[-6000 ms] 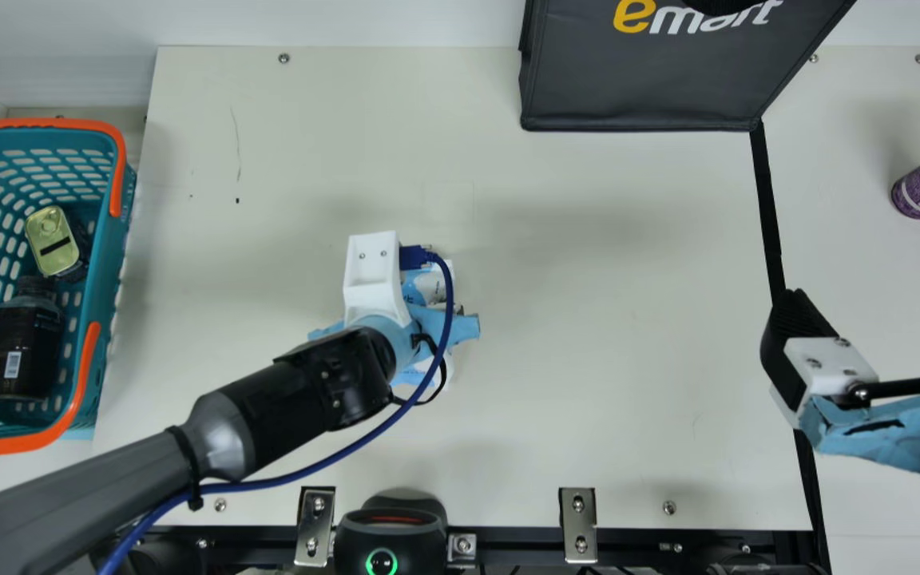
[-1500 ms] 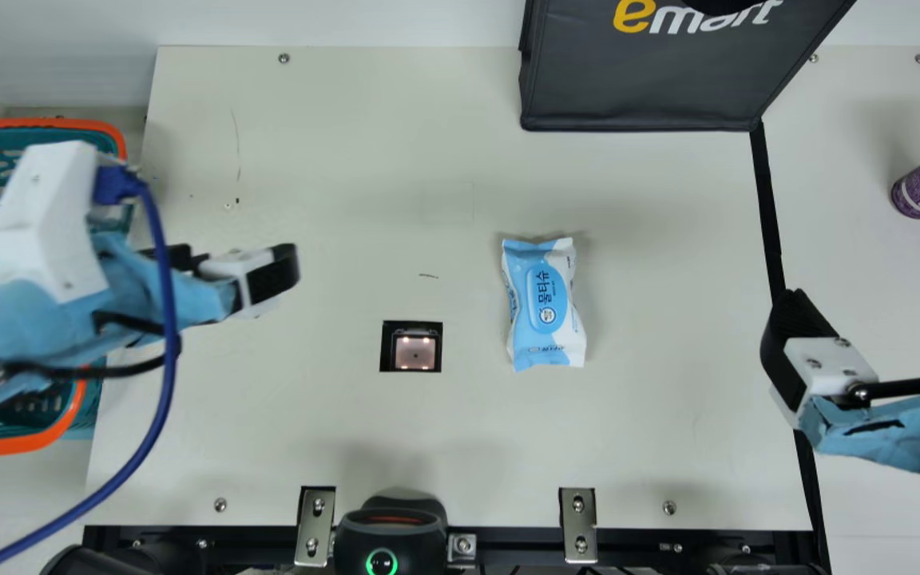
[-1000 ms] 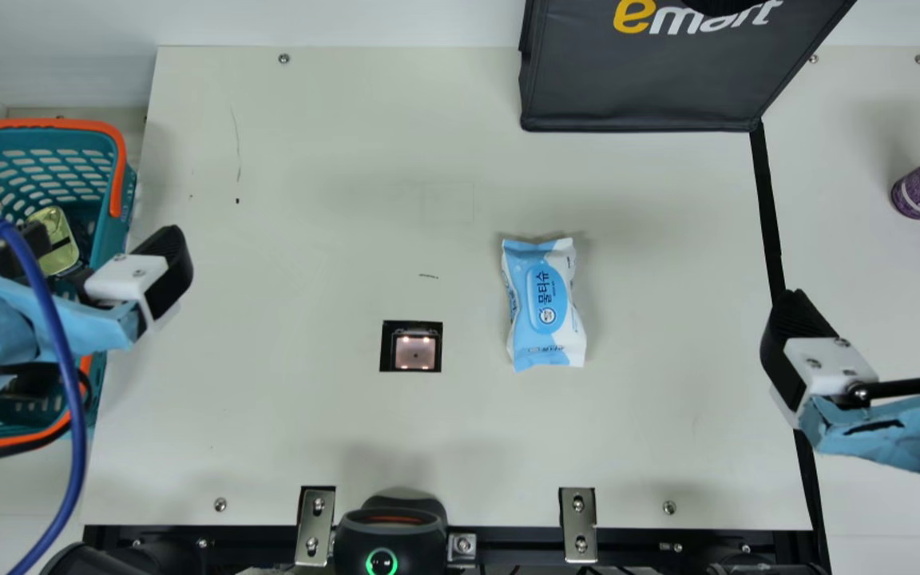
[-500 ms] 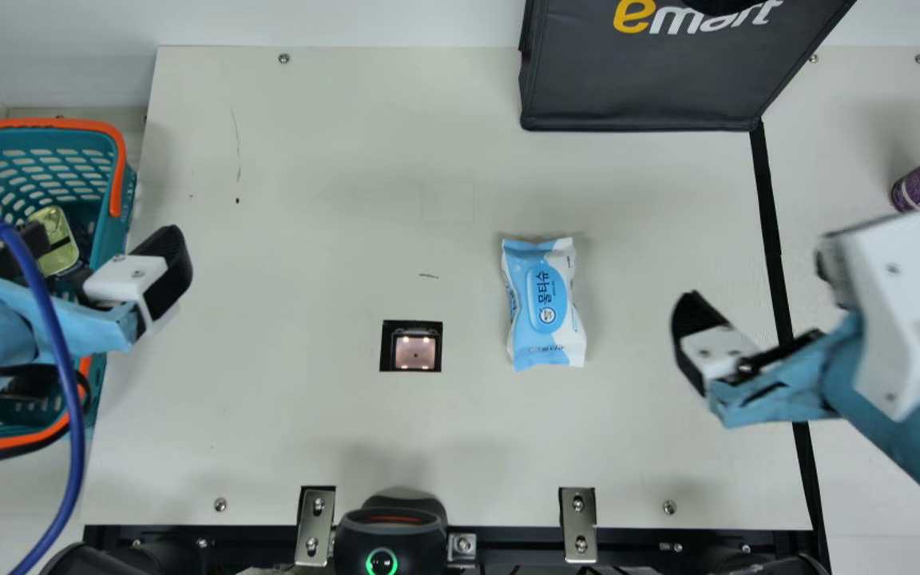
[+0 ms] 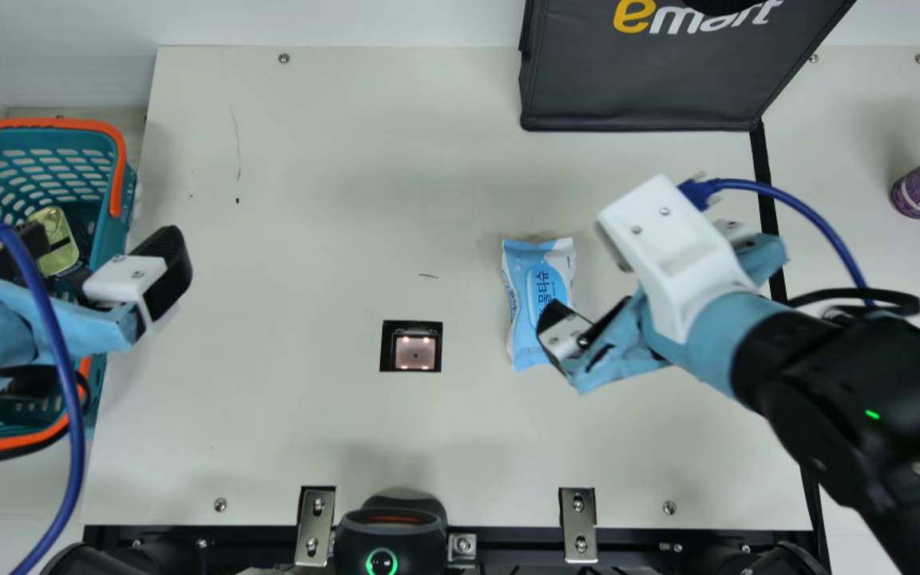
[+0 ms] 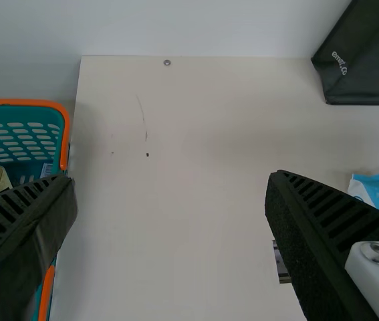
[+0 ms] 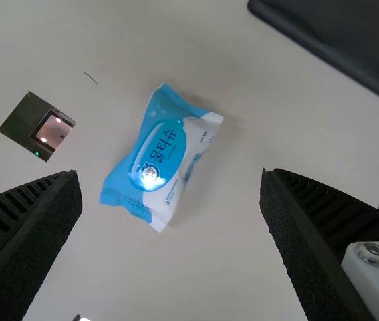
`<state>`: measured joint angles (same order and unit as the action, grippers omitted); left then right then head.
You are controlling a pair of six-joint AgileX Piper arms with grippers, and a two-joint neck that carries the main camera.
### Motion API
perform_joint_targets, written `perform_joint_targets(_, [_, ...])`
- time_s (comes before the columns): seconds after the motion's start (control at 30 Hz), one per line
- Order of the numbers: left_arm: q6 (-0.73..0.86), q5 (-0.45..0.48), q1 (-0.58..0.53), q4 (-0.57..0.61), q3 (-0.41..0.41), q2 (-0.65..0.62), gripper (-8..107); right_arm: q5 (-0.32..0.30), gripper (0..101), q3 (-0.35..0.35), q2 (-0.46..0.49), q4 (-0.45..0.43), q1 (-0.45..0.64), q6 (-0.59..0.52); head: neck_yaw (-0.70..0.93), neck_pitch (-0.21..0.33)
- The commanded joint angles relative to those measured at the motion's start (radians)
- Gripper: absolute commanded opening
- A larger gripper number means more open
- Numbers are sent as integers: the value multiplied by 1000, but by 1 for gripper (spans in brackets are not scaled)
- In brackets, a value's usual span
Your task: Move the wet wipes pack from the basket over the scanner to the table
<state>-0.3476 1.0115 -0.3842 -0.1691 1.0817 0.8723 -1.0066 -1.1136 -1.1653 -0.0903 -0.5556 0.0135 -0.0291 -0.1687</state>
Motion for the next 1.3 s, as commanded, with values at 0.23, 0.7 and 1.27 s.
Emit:
perform_joint_targets(0.23, [0, 0, 0, 0, 0, 0, 90, 56, 95, 6, -202, -53, -74, 314, 2, 30])
perform_joint_targets(0.7, [0, 0, 0, 0, 0, 0, 90, 112, 95, 20, -388, -93, -97, 578, 2, 30])
perform_joint_targets(1.27, [0, 0, 0, 0, 0, 0, 90, 178, 95, 45, -488, -5, -23, 542, 2, 30])
